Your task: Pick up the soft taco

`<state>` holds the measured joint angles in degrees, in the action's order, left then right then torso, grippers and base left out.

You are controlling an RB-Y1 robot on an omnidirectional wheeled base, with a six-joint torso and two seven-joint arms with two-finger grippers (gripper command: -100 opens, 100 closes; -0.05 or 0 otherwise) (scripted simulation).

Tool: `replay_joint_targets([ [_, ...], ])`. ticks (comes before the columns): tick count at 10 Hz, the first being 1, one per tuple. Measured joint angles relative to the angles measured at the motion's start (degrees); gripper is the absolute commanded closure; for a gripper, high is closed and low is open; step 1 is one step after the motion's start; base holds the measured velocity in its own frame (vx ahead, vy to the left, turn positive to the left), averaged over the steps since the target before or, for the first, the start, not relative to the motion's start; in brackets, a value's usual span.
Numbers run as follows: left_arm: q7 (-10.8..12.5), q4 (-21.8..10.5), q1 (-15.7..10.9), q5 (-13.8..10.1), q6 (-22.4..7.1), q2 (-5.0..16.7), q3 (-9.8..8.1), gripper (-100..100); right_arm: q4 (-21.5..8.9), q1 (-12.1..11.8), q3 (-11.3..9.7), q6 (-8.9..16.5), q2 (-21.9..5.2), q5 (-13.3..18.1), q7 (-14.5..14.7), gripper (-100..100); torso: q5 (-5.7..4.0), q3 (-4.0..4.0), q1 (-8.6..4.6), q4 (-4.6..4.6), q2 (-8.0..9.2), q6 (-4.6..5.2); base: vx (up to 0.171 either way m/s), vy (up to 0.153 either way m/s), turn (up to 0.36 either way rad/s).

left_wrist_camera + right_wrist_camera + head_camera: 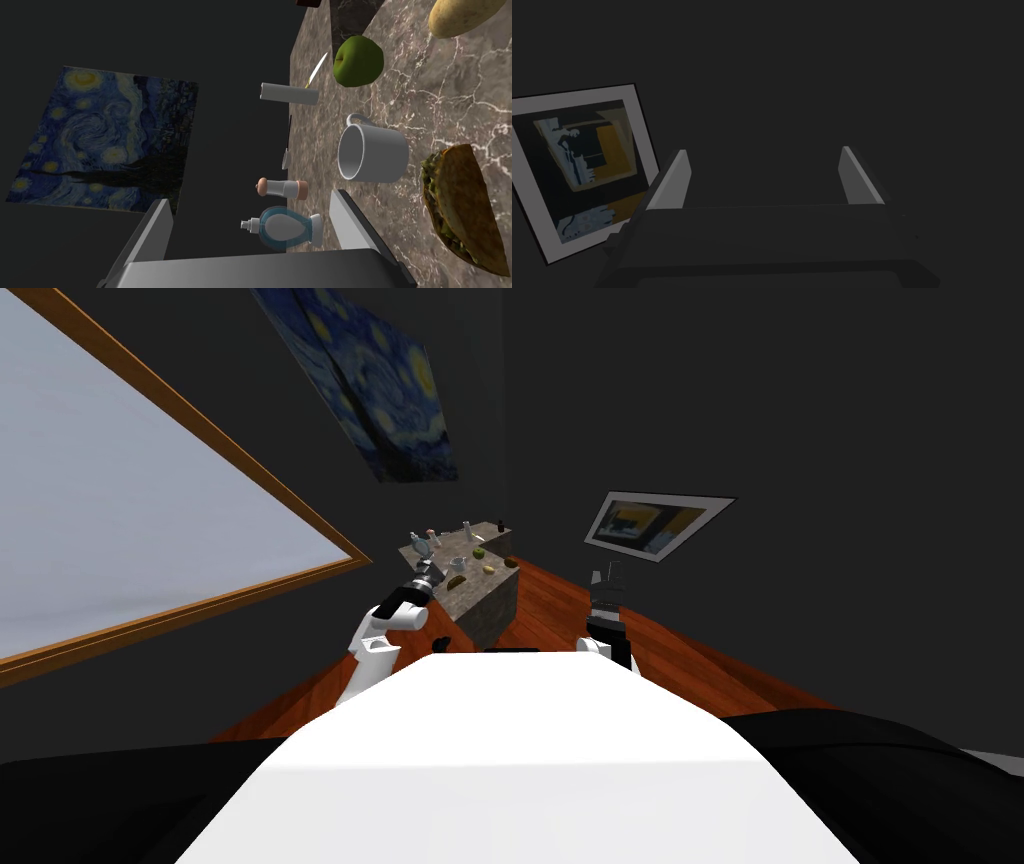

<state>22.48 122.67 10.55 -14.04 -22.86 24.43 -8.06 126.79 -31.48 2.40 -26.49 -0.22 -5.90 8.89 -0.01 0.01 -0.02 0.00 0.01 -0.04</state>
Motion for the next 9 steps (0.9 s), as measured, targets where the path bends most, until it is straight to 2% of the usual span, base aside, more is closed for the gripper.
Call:
replay_joint_targets([
  [3,2.1,-2.3,-2.2,-1.4,-5.0,1.8,-1.03,-100,0.0,0.0,0.0,0.0,0.0,0.0,0.0,0,-0.01,-0.02,-0.04,-0.01,-0.04,0.03,0.008,-0.021,-0.075],
  [9,5.3,-5.5,-4.5,-3.9,-14.4,4.2,-2.94,-100,0.0,0.0,0.0,0.0,0.0,0.0,0.0,0,0.0,-0.03,-0.02,-0.01,-0.04,-0.01,0.01,-0.014,-0.047],
])
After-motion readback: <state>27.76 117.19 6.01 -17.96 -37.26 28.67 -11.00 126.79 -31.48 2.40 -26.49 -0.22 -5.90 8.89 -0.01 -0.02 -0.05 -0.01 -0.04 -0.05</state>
